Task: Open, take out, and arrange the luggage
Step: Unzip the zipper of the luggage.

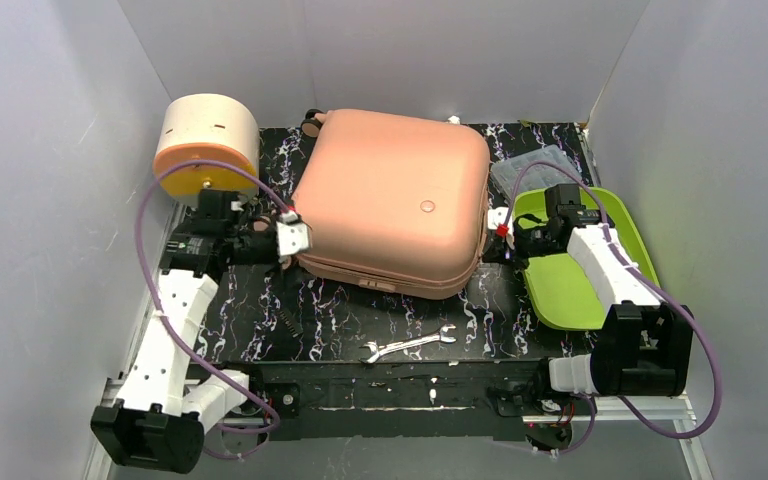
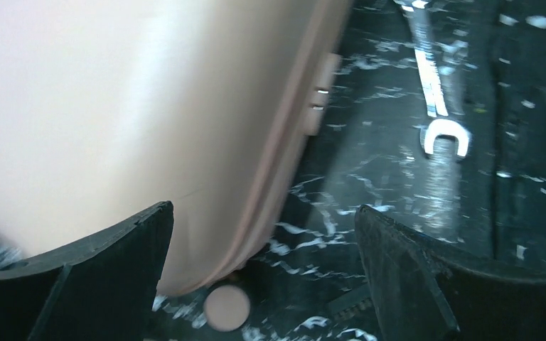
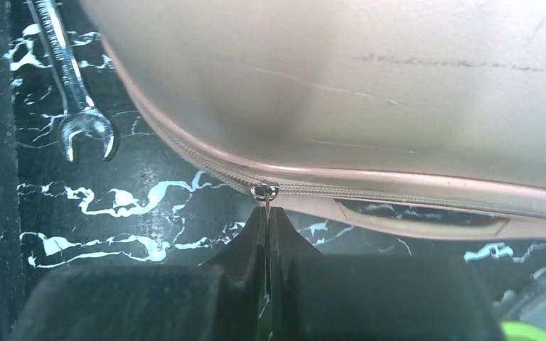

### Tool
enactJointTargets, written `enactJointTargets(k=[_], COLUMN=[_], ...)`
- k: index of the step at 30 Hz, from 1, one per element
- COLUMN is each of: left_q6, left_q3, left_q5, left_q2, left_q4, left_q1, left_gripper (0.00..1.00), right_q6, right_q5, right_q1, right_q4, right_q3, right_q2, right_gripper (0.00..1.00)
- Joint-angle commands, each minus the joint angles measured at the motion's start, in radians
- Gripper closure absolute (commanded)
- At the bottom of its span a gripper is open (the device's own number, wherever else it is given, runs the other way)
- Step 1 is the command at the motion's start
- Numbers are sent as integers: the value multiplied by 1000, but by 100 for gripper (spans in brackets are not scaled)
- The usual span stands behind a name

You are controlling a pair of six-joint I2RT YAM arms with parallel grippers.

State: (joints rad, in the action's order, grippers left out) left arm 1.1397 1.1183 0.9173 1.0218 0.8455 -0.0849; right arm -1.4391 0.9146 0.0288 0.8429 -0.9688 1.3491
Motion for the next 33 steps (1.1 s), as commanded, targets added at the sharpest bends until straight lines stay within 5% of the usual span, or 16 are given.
enactJointTargets(k=[1,13,27,30,33], left_q6=[118,-92,-121,-138,-139], left_q3=[-104,-166,-188,-165,-133], left_q5=[-43,-277,-451,-485,-480], left_q2=[47,161,303,345,397], left_q4=[88,-297,-413,-422,-391], left_q1=[-160,-417,-492,-495,-496], left_gripper=[2,2,9,15,48], right_q6=[232,320,349,345,345], right_q5=[-107,-52,-23,-24,-42], right_q1=[-20,-20,-20,-19,-20], right_q4=[-267,-342,-368,-367,-367], right_q3=[-34,-14,11,16,12], right_q2=[-41,-6,-26,-31,-31], right_gripper=[99,99,99,99,99])
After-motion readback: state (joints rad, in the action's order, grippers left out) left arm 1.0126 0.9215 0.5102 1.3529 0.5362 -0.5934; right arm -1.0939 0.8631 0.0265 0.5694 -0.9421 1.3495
